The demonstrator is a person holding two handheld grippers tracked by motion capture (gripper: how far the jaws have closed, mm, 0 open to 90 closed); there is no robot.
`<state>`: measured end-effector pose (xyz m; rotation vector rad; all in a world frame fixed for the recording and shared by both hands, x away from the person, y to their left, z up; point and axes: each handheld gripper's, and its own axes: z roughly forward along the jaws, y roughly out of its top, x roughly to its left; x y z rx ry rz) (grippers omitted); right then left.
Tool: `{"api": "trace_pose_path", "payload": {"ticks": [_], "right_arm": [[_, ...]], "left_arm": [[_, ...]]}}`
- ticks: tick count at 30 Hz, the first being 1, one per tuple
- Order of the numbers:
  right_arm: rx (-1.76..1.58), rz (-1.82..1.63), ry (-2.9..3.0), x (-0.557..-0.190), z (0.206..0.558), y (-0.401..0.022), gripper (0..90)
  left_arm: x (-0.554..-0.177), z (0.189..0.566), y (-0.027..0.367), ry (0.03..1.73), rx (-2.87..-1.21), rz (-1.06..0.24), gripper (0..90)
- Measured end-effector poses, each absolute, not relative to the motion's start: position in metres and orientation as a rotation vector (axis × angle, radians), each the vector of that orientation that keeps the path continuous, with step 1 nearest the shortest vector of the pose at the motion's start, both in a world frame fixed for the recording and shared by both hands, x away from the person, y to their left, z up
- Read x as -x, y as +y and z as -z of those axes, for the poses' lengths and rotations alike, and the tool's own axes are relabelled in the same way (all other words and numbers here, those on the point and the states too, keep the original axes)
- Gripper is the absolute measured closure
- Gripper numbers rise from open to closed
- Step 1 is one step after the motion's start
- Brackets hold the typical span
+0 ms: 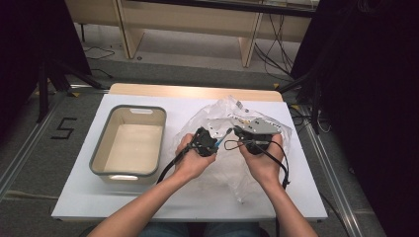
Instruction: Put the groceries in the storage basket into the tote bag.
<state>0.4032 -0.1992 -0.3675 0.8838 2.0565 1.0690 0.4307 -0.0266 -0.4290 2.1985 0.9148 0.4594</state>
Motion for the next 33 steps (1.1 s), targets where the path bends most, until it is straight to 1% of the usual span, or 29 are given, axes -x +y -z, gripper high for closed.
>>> {"api": "trace_pose_path", "payload": {"ticks": [16, 33], "right_arm": [[-0.88, -1.067, 2.06, -0.4035, 0.3683, -0.1991, 90.0], [-0.879, -1.066, 2.061, -0.4032, 0.3682, -0.1996, 90.0]], "left_arm": [[-0.4327, 0.4326, -0.0314, 0.907, -2.17, -0.469, 77.7], [-0.4384, 0.4369, -0.035, 0.933, -2.157, -0.494, 77.5]]}}
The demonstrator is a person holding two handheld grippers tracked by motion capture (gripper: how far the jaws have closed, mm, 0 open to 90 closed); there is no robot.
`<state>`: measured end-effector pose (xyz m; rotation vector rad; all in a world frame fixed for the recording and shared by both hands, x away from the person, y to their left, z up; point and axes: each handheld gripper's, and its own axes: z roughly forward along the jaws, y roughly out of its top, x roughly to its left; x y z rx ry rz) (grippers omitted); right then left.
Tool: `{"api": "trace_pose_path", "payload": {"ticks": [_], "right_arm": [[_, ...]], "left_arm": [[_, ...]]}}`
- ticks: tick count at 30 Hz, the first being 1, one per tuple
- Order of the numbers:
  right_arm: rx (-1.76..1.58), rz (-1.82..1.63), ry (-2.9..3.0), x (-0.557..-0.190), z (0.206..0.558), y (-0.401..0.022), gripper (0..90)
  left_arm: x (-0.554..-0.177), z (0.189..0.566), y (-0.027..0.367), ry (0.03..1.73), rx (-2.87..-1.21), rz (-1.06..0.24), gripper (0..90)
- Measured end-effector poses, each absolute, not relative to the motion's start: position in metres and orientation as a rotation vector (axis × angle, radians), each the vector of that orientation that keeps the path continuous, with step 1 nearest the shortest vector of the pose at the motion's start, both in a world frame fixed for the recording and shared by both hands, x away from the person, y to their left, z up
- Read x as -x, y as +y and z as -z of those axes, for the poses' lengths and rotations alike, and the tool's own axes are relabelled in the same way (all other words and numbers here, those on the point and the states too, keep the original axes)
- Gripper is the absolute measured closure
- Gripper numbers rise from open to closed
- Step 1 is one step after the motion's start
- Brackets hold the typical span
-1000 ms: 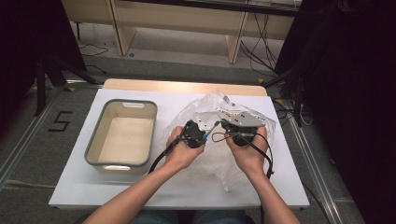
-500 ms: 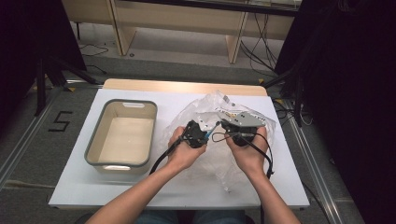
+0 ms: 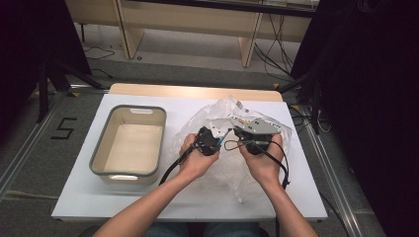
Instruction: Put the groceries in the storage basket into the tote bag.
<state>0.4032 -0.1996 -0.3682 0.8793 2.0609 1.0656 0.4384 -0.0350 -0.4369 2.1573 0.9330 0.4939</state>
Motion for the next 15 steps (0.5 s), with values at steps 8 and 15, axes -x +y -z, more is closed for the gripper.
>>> {"api": "trace_pose_path", "payload": {"ticks": [8, 15], "right_arm": [[-0.881, -1.068, 2.06, -0.4034, 0.3684, -0.1992, 90.0], [-0.882, -1.066, 2.062, -0.4033, 0.3686, -0.1993, 90.0]], "left_arm": [[-0.4405, 0.4387, -0.0369, 0.941, -2.147, -0.5, 77.4], [-0.4421, 0.4408, -0.0382, 0.944, -2.154, -0.508, 77.4]]}}
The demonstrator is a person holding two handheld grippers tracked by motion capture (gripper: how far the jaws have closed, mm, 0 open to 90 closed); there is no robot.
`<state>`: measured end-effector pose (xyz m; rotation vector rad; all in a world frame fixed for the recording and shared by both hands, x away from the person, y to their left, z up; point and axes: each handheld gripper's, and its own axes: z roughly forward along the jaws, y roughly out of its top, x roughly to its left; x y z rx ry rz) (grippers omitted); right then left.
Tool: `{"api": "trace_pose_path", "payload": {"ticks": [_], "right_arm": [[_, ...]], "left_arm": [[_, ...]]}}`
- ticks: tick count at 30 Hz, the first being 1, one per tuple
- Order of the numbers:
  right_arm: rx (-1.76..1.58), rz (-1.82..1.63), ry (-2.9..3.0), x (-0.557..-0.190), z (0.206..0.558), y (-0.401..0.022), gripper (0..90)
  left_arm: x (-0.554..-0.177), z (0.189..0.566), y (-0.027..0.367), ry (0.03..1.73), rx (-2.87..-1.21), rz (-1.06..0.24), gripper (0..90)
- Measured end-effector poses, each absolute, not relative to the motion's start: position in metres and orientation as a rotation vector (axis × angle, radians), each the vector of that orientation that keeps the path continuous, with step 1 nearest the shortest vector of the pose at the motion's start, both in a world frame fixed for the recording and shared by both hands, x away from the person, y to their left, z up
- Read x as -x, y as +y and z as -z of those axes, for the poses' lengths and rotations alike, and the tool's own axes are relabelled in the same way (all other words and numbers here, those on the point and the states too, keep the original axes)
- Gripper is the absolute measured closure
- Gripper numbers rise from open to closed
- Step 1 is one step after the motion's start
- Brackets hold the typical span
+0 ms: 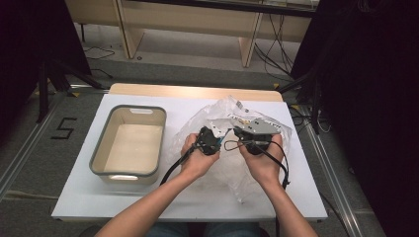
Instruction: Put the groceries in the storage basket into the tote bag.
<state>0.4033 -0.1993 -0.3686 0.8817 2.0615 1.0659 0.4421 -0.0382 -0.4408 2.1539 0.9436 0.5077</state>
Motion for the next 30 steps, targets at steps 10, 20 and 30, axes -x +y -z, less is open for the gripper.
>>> {"api": "trace_pose_path", "payload": {"ticks": [10, 20, 30], "right_arm": [[-0.891, -1.062, 2.065, -0.404, 0.37, -0.201, 90.0], [-0.889, -1.055, 2.068, -0.404, 0.371, -0.202, 90.0], [-0.887, -1.028, 2.112, -0.399, 0.378, -0.205, 90.0]], "left_arm": [[-0.442, 0.442, -0.04, 0.917, -2.147, -0.499, 66.3], [-0.422, 0.429, -0.031, 0.861, -2.152, -0.481, 54.5], [-0.384, 0.407, 0.004, 0.812, -2.137, -0.458, 52.1]]}}
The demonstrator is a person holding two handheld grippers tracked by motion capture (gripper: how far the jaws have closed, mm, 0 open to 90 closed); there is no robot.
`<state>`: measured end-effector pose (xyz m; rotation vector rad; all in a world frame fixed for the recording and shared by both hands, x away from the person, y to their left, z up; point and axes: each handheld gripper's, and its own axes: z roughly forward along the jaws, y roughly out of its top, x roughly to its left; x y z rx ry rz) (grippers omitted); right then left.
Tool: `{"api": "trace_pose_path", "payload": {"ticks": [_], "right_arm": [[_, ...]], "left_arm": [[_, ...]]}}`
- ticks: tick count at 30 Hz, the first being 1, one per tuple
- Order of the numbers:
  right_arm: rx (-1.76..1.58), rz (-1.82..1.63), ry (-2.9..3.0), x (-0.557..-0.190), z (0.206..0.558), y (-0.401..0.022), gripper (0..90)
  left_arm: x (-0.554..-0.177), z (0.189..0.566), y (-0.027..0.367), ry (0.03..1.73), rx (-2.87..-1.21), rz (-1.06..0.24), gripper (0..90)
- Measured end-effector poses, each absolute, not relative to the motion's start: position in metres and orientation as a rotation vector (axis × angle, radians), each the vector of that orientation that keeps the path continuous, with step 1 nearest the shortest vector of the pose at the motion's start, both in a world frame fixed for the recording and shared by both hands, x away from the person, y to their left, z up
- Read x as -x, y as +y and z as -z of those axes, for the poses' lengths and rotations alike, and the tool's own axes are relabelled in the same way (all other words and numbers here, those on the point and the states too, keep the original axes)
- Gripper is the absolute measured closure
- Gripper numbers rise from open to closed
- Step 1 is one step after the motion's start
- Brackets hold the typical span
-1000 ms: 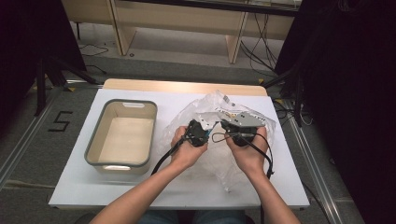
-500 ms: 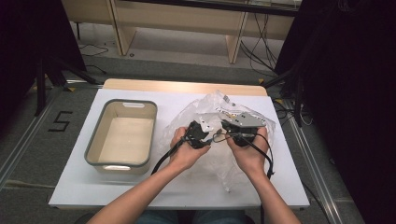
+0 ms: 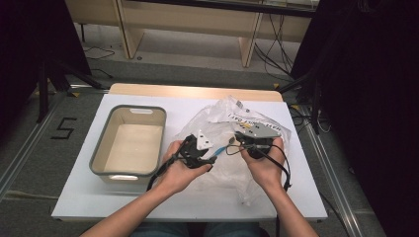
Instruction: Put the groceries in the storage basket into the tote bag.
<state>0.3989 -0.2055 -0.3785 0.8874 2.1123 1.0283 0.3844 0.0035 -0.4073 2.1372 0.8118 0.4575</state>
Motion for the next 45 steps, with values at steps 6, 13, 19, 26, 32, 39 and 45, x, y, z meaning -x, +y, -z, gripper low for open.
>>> {"api": "trace_pose_path", "payload": {"ticks": [6, 13, 19, 26, 32, 39, 45], "right_arm": [[-0.89, -1.008, 2.18, -0.397, 0.393, -0.206, 90.0], [-0.875, -0.989, 2.277, -0.393, 0.406, -0.204, 90.0], [-0.884, -0.982, 2.368, -0.392, 0.417, -0.206, 90.0], [-0.875, -0.939, 2.486, -0.391, 0.433, -0.208, 88.0], [-0.876, -0.912, 2.566, -0.39, 0.443, -0.209, 82.5], [-0.894, -0.946, 2.647, -0.385, 0.452, -0.212, 67.2], [-0.945, -1.121, 2.551, -0.38, 0.442, -0.224, 55.1]], "left_arm": [[-0.374, 0.404, 0.021, 0.82, -2.13, -0.453, 52.1], [-0.369, 0.401, 0.029, 0.831, -2.111, -0.441, 52.1], [-0.371, 0.396, 0.037, 0.849, -2.091, -0.435, 51.8], [-0.375, 0.394, 0.043, 0.865, -2.078, -0.429, 51.4], [-0.379, 0.393, 0.045, 0.883, -2.068, -0.427, 51.3], [-0.393, 0.405, 0.037, 0.92, -2.085, -0.424, 51.9], [-0.402, 0.419, 0.031, 0.945, -2.116, -0.43, 53.0]]}}
